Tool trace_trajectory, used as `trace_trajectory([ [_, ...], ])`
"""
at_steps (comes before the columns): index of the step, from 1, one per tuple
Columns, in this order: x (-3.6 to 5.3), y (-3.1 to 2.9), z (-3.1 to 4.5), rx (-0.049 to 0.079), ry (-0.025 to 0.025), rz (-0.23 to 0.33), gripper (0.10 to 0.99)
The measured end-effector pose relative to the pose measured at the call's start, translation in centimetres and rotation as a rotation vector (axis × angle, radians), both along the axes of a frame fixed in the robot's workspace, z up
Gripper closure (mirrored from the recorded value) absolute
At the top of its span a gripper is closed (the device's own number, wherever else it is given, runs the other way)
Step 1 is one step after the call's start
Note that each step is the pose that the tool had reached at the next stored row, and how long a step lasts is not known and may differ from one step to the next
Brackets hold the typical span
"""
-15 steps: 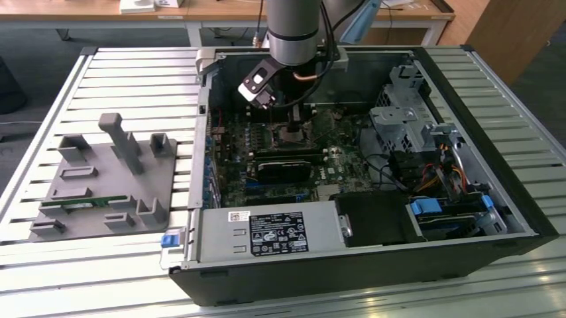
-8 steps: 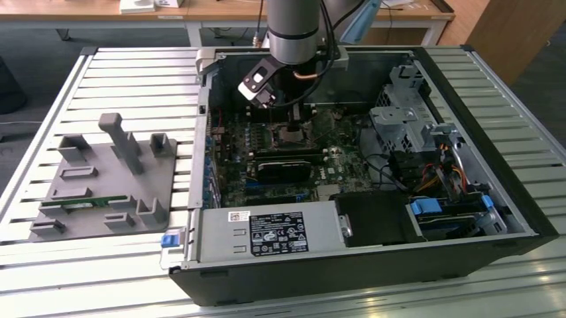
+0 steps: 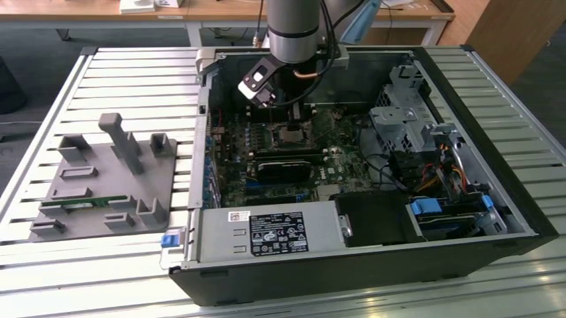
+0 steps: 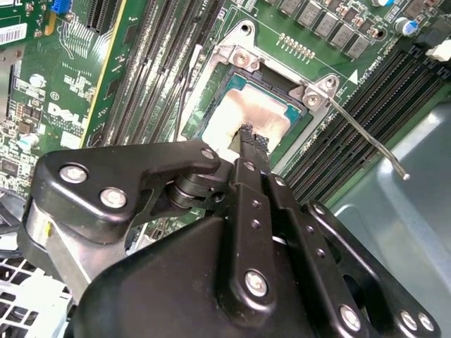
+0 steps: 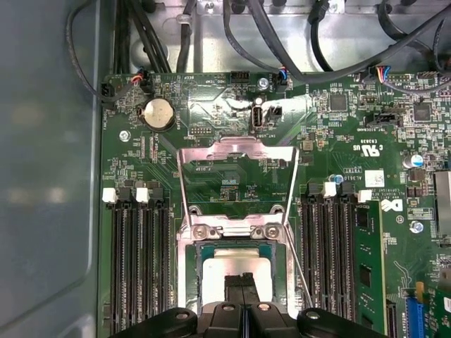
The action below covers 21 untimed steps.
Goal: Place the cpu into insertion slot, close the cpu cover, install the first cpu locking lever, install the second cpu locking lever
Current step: 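Close the cpu cover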
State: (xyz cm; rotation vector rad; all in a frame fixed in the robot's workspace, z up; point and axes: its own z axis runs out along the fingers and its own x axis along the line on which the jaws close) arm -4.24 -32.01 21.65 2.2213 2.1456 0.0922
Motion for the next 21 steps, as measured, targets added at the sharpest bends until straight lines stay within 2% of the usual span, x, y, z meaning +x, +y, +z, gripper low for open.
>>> trace_trajectory([
  [21,0.04,0.0,0.51,0.0,0.002,0.0,0.98],
])
